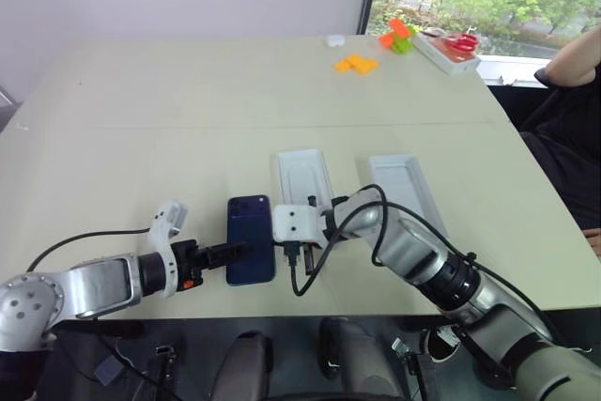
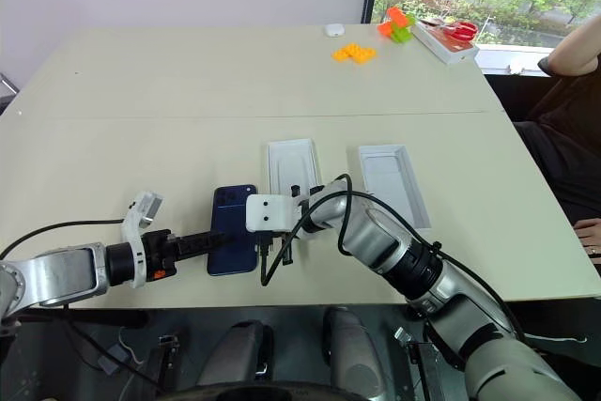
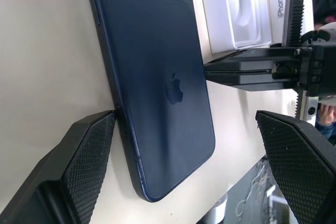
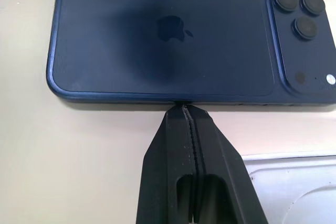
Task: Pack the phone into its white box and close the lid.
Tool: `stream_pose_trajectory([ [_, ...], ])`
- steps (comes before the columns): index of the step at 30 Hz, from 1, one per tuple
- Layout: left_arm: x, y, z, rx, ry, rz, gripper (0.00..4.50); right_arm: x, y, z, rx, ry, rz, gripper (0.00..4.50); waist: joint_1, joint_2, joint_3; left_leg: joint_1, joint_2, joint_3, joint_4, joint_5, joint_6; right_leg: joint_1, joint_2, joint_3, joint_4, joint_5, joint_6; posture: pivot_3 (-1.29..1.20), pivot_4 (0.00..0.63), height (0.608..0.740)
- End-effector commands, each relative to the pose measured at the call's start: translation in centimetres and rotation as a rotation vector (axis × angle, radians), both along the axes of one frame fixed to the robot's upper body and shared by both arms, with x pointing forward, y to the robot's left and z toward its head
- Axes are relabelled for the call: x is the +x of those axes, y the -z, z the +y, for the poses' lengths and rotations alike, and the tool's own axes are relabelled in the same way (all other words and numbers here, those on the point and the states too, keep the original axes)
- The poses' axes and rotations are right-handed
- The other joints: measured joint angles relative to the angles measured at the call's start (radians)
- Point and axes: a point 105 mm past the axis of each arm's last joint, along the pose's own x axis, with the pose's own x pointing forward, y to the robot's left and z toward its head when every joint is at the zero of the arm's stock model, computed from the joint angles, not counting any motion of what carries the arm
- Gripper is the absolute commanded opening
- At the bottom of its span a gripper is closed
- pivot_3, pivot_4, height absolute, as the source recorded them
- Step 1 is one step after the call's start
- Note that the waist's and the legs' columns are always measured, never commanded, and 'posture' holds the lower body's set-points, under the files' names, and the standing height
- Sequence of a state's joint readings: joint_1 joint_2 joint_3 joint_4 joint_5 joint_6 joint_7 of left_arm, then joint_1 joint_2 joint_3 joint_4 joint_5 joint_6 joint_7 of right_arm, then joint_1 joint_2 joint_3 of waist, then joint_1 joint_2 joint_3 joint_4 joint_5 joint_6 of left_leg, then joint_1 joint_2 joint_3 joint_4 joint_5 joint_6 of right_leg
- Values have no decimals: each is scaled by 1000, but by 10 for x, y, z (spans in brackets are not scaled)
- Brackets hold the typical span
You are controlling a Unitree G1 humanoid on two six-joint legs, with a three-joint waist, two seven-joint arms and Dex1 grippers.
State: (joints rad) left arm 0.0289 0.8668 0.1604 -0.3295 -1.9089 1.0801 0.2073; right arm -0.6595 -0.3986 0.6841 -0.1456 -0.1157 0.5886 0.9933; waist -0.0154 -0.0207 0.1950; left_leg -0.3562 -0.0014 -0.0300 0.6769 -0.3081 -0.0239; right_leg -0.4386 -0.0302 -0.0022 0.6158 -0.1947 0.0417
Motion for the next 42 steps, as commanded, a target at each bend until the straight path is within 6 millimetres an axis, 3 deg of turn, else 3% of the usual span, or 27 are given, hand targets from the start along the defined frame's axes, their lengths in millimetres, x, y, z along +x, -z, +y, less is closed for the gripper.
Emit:
stream_pose_trajectory([
  [1,-5,-8,-17,-73,50,-7,4493,-4,3,11,5,-32,3,0,-2,0,0,0,0,0,0,0,0,0,0,0,0,0,0,0,150,730],
  [7,-2,-9,-19,-72,43,-16,4493,-2,3,11,9,-21,1,0,-3,0,0,0,0,0,-1,0,0,-1,1,0,-1,0,0,0,150,730],
  [13,1,-5,-8,-58,-15,-1,4493,0,2,9,10,-12,-7,0,-3,0,0,0,0,0,-1,0,0,-1,1,0,-1,0,0,0,150,730],
  [16,3,-5,-5,-61,-30,2,3211,1,1,9,11,-9,-11,0,-3,0,0,0,0,0,-2,0,0,-2,1,0,-1,0,0,0,150,730],
  [21,5,-6,-3,-68,-50,-8,666,2,0,10,11,-6,-17,0,-3,0,0,-1,0,0,-2,0,0,-2,1,0,-1,0,0,0,150,730],
  [31,8,-11,2,-103,-78,-28,666,6,-2,9,16,4,-34,0,-3,0,0,-1,1,0,-4,0,0,-3,2,0,-2,0,0,0,150,730],
  [32,8,-12,3,-107,-76,-34,145,8,-5,9,18,6,-40,0,-3,0,0,-1,1,0,-5,0,-1,-3,2,0,-2,0,0,0,150,730],
  [35,8,-15,4,-110,-78,-47,12,9,-11,7,29,10,-53,0,-3,0,1,-1,1,0,-6,1,-1,-3,2,0,-2,0,0,0,150,730],
  [42,11,-44,15,-176,-108,-183,12,0,-36,-9,76,6,-81,0,3,-1,2,-3,0,0,-10,1,-2,-6,1,0,-4,-1,0,0,150,730],
])
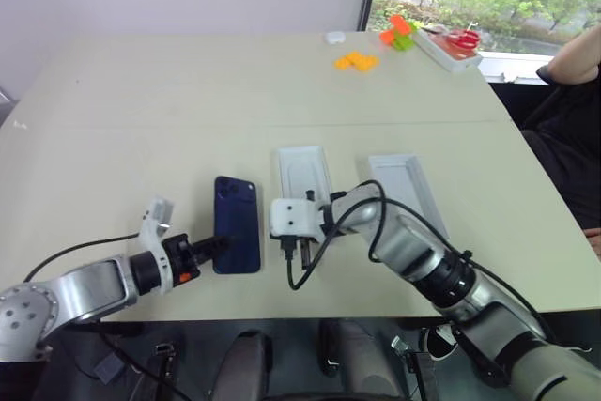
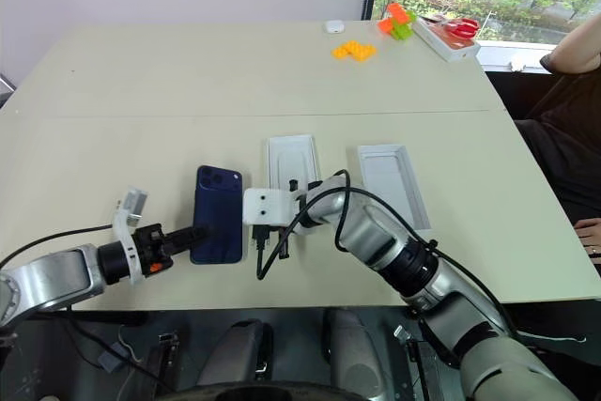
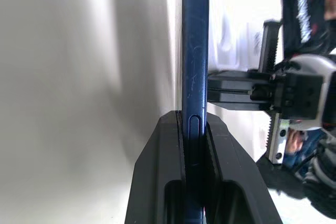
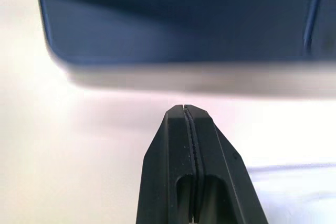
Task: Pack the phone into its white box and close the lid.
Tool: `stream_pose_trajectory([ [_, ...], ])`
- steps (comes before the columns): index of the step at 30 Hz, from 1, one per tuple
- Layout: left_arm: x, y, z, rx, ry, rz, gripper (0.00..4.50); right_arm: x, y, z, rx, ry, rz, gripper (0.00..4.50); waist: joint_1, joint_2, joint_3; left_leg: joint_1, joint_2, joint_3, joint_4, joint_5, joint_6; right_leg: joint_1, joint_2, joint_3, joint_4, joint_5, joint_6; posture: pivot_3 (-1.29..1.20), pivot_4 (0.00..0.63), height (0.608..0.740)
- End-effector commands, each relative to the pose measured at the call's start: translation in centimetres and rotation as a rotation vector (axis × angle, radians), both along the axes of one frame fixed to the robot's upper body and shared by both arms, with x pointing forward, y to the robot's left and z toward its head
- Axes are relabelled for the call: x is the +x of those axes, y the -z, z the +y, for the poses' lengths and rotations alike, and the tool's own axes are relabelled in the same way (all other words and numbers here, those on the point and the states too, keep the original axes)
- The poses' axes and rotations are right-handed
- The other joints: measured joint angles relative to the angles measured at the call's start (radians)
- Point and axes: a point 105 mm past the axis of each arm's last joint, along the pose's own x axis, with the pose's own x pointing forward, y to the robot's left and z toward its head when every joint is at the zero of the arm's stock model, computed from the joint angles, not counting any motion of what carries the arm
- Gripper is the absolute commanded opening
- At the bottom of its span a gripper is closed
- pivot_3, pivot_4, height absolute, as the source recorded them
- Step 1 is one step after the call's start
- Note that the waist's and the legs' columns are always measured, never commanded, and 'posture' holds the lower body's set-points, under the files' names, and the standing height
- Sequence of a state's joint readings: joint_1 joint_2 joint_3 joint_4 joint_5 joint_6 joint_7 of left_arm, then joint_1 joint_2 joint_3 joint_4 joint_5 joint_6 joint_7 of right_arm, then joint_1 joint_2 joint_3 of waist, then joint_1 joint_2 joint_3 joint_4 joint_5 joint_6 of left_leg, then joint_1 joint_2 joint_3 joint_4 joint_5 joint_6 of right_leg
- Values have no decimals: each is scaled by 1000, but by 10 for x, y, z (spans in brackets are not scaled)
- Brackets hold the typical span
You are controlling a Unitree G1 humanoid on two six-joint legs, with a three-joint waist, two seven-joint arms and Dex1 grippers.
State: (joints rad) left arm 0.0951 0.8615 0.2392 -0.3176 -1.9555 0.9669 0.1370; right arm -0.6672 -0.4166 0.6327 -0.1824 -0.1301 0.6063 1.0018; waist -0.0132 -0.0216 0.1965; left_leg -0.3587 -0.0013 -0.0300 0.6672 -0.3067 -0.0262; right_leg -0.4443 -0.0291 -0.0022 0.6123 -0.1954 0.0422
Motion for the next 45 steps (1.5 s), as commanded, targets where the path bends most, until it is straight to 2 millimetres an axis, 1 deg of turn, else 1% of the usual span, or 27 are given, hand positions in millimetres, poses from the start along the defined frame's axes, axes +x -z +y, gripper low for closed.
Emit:
stream_pose_trajectory([
  [1,4,-29,-1,-32,6,-128,12,-9,-23,-3,61,-27,-39,0,1,0,0,0,0,0,0,0,0,0,0,0,0,0,0,0,150,730],
  [3,13,-39,-9,-33,10,-173,12,-14,-34,-22,71,-19,-47,0,6,0,0,0,0,0,0,0,0,0,-1,0,-1,0,1,0,150,730],
  [5,19,-45,-18,-36,20,-196,12,-21,-40,-35,71,-23,-57,0,13,-1,1,-2,-1,-1,0,0,0,1,-2,-1,-2,-1,2,0,150,730],
  [6,21,-47,-21,-35,23,-200,12,-23,-42,-39,70,-26,-60,0,13,-1,1,-2,-1,0,0,0,0,1,-3,0,-2,-1,2,0,150,730],
  [8,30,-57,-33,-80,16,-238,12,-29,-48,-50,69,-28,-68,0,12,-1,1,-1,-2,1,0,0,0,1,-4,0,-2,-1,2,0,150,730],
  [9,38,-62,-41,-105,2,-244,12,-27,-52,-58,75,3,-82,0,12,-2,1,-1,-2,1,0,0,0,2,-5,0,-3,-1,2,0,150,730],
  [11,53,-62,-55,-138,-37,-205,12,-20,-57,-69,89,78,-96,0,21,-2,1,-1,-3,0,0,0,0,2,-4,0,-3,-1,3,0,150,730],
  [13,66,-55,-73,-145,-55,-122,12,-11,-60,-80,100,152,-114,0,26,-3,1,-1,-3,0,0,0,0,3,-4,0,-3,1,3,0,150,730],
  [17,74,-48,-106,-133,3,-37,12,-1,-61,-92,111,225,-128,0,23,-4,1,0,-4,0,0,0,0,4,-3,0,-3,3,2,0,150,730],
  [20,76,-45,-119,-149,30,5,12,5,-58,-99,107,271,-135,0,24,-4,1,0,-4,0,0,0,-1,3,-2,0,-2,3,3,0,150,730],
  [26,79,-39,-125,-108,36,51,12,8,-55,-105,103,302,-137,0,24,-4,1,1,-3,0,0,1,-2,3,-1,0,-2,3,2,0,150,730],
  [32,80,-32,-117,-52,36,70,12,9,-51,-108,100,324,-133,0,25,-4,1,0,-4,0,0,2,-4,3,-1,0,-2,2,1,0,150,730],
  [35,80,-28,-117,-32,45,79,12,9,-48,-111,95,337,-123,0,26,-4,1,0,-4,0,0,3,-5,3,-1,0,-2,2,1,0,150,730],
  [45,82,-29,-124,-42,76,85,12,9,-44,-120,70,359,-128,0,25,-4,1,0,-4,0,0,3,-6,3,-2,0,-2,1,2,0,150,730],
])
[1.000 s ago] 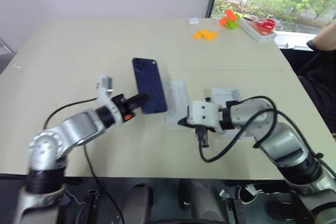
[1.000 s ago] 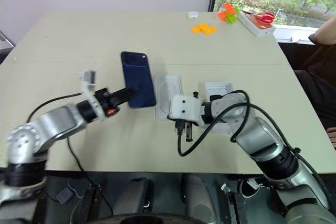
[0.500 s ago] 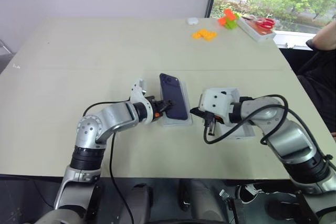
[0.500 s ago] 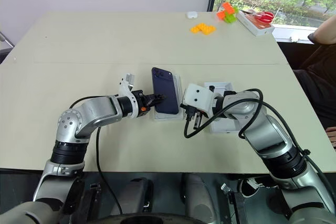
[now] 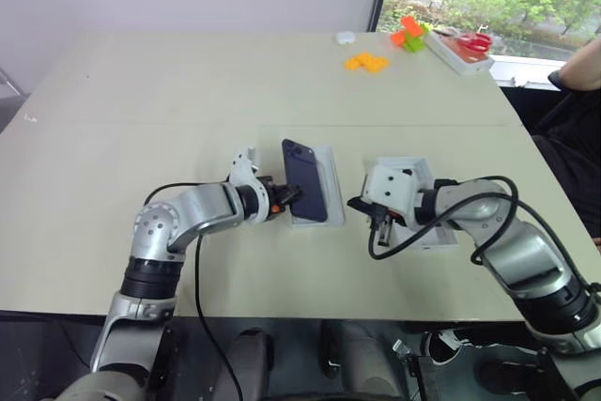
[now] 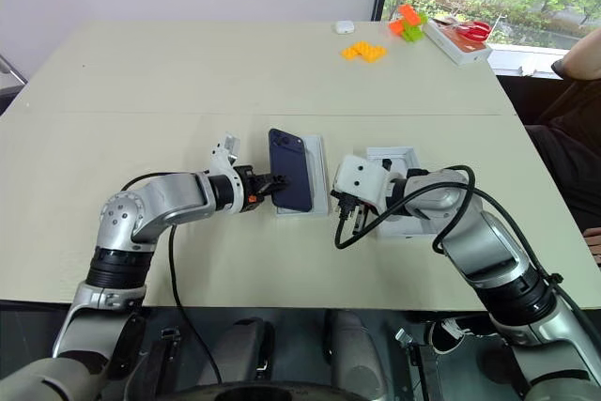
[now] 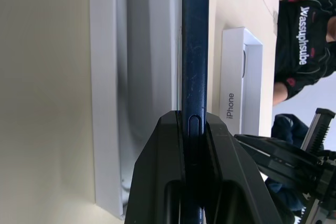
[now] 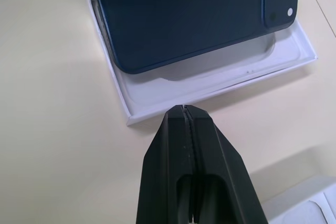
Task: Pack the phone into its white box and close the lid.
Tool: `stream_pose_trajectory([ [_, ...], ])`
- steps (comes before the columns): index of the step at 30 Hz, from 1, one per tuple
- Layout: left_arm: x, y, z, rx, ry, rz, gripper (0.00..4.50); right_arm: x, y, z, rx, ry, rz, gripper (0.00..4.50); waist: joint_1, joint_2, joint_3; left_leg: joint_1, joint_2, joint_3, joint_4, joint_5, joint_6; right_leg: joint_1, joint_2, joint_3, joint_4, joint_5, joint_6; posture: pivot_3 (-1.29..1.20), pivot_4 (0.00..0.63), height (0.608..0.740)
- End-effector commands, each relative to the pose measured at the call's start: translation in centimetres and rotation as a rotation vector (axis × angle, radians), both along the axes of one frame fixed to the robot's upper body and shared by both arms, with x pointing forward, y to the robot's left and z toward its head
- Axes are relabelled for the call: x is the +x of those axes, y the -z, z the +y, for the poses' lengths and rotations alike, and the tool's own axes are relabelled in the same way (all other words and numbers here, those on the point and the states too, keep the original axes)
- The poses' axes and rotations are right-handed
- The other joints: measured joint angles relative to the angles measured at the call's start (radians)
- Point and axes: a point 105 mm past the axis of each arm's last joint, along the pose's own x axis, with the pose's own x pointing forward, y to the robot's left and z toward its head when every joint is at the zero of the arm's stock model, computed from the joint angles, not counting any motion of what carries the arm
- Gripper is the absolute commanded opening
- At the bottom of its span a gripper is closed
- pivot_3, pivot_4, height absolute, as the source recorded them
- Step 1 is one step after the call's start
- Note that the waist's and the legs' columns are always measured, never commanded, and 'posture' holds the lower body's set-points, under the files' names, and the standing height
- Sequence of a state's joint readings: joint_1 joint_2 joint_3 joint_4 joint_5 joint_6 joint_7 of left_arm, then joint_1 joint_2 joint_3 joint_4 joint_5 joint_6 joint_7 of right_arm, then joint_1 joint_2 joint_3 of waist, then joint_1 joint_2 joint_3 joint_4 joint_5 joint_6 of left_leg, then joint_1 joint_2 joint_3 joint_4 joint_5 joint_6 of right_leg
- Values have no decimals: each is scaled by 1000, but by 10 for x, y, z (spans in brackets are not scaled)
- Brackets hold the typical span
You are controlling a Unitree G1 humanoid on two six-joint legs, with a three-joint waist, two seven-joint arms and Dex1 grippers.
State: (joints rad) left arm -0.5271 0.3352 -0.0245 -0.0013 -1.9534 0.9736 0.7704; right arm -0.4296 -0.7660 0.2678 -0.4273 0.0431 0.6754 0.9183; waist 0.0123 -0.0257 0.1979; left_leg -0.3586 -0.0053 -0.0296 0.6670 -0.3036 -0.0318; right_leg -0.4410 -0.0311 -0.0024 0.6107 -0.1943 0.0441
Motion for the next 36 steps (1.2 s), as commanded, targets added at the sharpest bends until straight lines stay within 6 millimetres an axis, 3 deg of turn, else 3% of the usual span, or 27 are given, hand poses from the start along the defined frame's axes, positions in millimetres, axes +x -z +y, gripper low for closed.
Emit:
stream_pose_trajectory([
  [1,0,-17,-8,-39,43,-55,12,1,-10,-4,1,7,-46,0,0,0,0,0,0,0,0,0,0,0,0,0,0,0,0,0,150,730],
  [32,7,-11,-19,-24,69,-79,12,-1,-8,-4,-12,15,-41,0,0,0,0,0,0,0,0,0,-1,0,0,0,0,-1,2,0,150,730],
  [36,7,-11,-18,-26,72,-80,1695,-2,-8,-4,-13,14,-40,0,0,0,0,0,0,0,0,0,-1,0,0,0,0,-1,2,0,150,730],
])
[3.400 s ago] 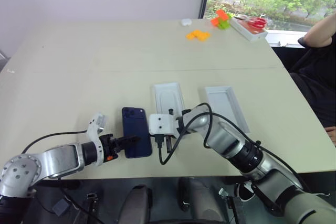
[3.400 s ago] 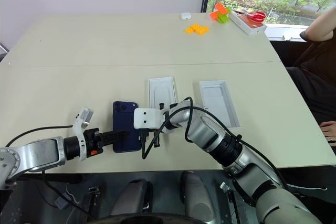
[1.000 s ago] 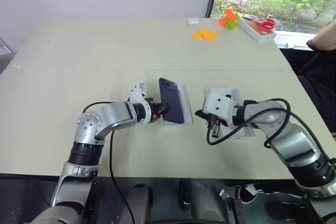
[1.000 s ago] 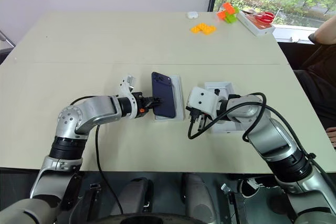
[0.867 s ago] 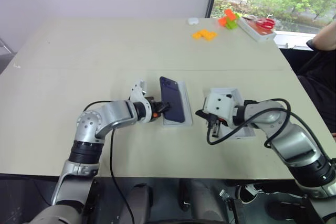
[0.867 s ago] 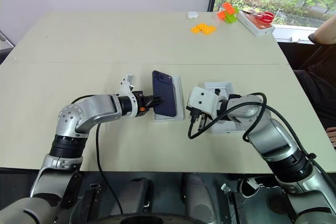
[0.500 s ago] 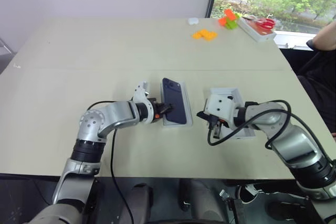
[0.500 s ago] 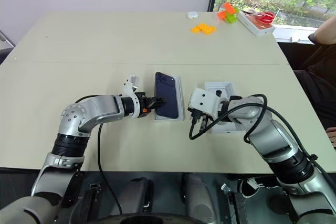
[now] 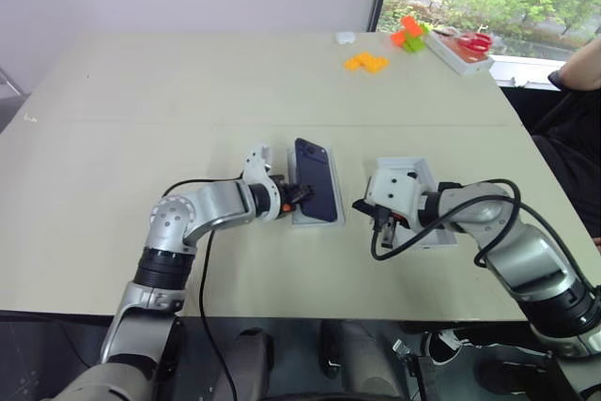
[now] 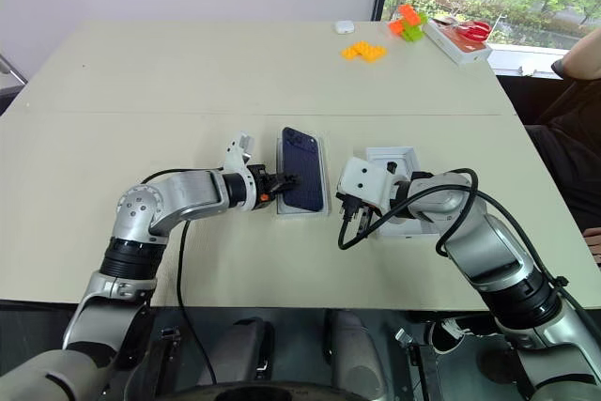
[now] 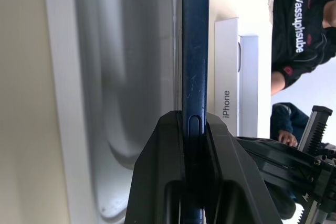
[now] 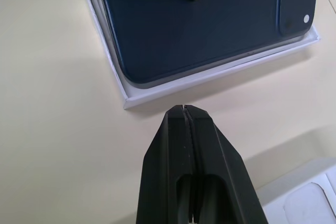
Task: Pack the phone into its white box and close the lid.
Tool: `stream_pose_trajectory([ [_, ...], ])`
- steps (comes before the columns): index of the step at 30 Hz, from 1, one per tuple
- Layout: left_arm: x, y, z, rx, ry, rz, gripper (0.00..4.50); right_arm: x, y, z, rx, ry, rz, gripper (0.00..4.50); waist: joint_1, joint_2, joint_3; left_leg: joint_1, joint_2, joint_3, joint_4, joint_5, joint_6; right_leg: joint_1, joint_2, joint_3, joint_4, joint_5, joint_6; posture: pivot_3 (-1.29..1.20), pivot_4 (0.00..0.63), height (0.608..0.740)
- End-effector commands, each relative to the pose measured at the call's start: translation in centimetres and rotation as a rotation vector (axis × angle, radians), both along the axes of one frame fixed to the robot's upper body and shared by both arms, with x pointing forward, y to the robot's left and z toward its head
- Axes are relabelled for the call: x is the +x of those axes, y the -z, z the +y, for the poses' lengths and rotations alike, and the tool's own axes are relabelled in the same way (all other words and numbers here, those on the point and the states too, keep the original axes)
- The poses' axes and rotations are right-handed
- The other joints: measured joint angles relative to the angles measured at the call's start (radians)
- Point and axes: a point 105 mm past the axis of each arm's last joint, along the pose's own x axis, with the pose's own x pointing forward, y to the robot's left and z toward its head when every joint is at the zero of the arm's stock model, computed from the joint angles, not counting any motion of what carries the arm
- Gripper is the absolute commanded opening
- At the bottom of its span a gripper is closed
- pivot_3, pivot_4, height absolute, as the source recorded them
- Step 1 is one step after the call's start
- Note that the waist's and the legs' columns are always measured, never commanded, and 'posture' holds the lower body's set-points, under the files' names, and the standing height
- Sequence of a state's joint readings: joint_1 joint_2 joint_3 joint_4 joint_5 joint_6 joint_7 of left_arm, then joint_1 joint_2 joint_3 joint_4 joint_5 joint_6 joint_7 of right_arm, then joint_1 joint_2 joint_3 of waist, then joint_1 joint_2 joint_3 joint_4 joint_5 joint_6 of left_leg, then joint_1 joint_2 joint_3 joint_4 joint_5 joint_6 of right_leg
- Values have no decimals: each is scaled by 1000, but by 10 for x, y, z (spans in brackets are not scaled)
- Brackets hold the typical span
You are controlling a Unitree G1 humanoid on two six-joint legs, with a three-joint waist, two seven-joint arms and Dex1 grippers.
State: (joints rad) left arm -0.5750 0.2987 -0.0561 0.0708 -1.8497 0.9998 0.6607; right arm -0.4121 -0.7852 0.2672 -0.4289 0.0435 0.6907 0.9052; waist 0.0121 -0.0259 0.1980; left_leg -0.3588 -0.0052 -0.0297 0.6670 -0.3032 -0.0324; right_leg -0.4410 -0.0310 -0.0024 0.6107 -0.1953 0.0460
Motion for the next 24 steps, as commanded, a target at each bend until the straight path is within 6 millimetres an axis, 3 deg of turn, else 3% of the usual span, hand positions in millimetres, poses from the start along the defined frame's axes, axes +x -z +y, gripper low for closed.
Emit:
stream_pose_trajectory([
  [1,0,-15,-2,-26,20,-53,2230,-1,-13,3,3,-18,-55,0,0,0,0,0,0,0,0,0,0,0,0,0,0,0,0,0,150,730],
  [4,-1,-16,2,-24,22,-53,3727,-1,-14,3,3,-19,-56,0,0,0,0,0,0,0,0,0,0,0,0,0,0,0,0,0,150,730],
  [9,-6,-20,16,6,25,-67,3727,-1,-14,3,3,-22,-57,0,-2,0,0,1,0,0,0,0,0,0,0,0,0,0,0,0,150,730],
  [16,-12,-45,41,24,41,-189,3727,0,-14,3,1,-29,-56,0,-1,0,0,1,0,0,0,0,0,0,0,0,1,-1,-1,0,150,730],
  [20,-12,-62,84,126,-37,-295,3727,2,-14,2,1,-30,-58,0,-9,-1,1,1,1,0,-1,0,-1,-1,0,0,1,-1,-1,0,150,730],
  [22,-6,-65,107,264,-114,-389,3727,4,-14,4,8,-31,-64,0,-9,-1,1,1,1,0,-1,0,-1,-1,0,0,1,-1,-1,0,150,730],
  [24,-3,-66,119,350,-148,-457,3727,6,-15,5,15,-31,-68,0,-8,0,1,1,1,1,-2,0,-1,-1,1,0,1,-1,-1,0,150,730],
])
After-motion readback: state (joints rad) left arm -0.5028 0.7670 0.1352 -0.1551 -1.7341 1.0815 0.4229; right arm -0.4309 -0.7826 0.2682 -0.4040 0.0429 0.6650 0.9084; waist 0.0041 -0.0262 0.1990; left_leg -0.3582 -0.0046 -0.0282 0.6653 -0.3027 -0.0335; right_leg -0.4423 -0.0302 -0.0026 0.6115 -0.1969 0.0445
